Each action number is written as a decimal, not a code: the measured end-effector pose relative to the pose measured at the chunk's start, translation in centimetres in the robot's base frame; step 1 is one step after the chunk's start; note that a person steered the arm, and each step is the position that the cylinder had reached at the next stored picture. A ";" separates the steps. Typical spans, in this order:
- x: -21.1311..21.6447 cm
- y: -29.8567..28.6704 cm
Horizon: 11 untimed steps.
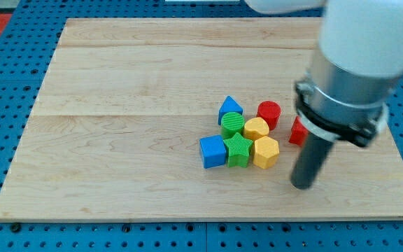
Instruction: Push the red star into the group of blocks
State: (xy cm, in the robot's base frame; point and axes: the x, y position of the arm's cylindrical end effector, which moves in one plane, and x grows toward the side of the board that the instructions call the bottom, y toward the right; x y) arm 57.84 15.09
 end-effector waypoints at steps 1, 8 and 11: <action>-4.0 7.2; -9.1 1.3; -15.9 -0.2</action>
